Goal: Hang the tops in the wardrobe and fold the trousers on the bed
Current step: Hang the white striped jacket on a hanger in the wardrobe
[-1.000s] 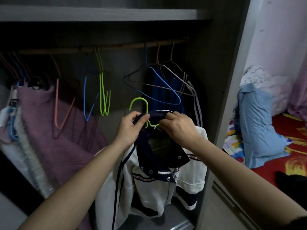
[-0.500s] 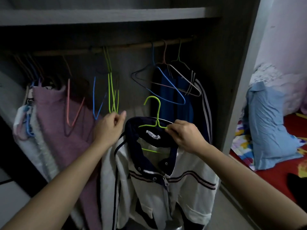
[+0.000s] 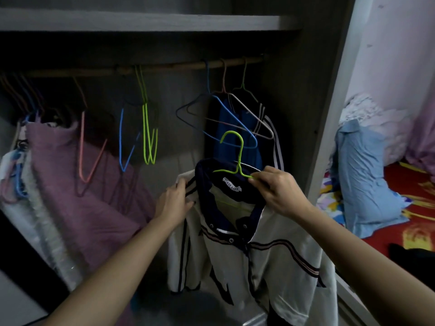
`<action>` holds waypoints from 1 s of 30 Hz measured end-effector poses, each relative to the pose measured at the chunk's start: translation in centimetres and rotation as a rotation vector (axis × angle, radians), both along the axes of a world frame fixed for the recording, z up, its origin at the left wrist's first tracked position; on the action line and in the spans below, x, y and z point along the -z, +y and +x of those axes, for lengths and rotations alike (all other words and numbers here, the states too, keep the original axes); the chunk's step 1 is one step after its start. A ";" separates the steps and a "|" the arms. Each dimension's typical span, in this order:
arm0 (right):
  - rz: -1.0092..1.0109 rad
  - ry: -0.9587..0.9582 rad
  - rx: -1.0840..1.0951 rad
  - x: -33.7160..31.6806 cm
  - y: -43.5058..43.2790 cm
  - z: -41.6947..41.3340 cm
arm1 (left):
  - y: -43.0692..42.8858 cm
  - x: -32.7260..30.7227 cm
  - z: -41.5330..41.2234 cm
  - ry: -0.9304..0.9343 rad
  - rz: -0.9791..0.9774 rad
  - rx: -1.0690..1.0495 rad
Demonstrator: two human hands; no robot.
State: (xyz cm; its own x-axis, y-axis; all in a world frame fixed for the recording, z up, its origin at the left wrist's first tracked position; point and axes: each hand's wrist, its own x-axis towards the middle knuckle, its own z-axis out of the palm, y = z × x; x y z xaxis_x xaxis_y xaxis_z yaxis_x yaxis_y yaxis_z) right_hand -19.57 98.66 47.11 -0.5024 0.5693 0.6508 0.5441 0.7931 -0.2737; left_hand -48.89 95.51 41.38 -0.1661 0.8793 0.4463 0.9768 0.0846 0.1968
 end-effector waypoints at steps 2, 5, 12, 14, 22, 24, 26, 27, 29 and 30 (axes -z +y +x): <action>0.004 0.012 0.013 -0.4 0.0 0.8 | 0.8 -0.2 0.4 -0.006 -0.007 -0.010; 0.028 0.017 0.046 -0.8 0.1 2.2 | 2.2 -0.6 1.1 -0.003 0.016 0.075; 0.068 -0.247 0.204 -0.6 1.1 5.4 | 4.8 -4.1 1.0 -0.245 0.431 0.078; 0.047 -0.245 0.212 -0.6 1.8 6.0 | 5.5 -4.6 0.8 -0.213 0.381 0.087; 0.015 -0.044 0.162 -1.0 3.2 4.4 | 7.4 -4.4 1.3 -0.146 0.145 0.347; 0.018 -0.050 0.161 -0.9 3.4 4.3 | 8.1 -4.0 2.0 -0.174 0.092 0.440; -0.004 -0.046 0.153 -0.9 3.6 4.4 | 8.8 -3.7 2.7 -0.306 0.052 0.462; -0.018 -0.052 0.143 -0.8 3.8 4.6 | 9.2 -3.7 3.2 -0.359 0.044 0.447; -0.043 -0.079 0.122 -0.9 3.9 4.9 | 10.3 -4.3 4.3 -0.376 0.080 0.432; -0.049 -0.087 0.115 -0.9 4.0 5.1 | 10.9 -4.8 4.9 -0.337 0.125 0.430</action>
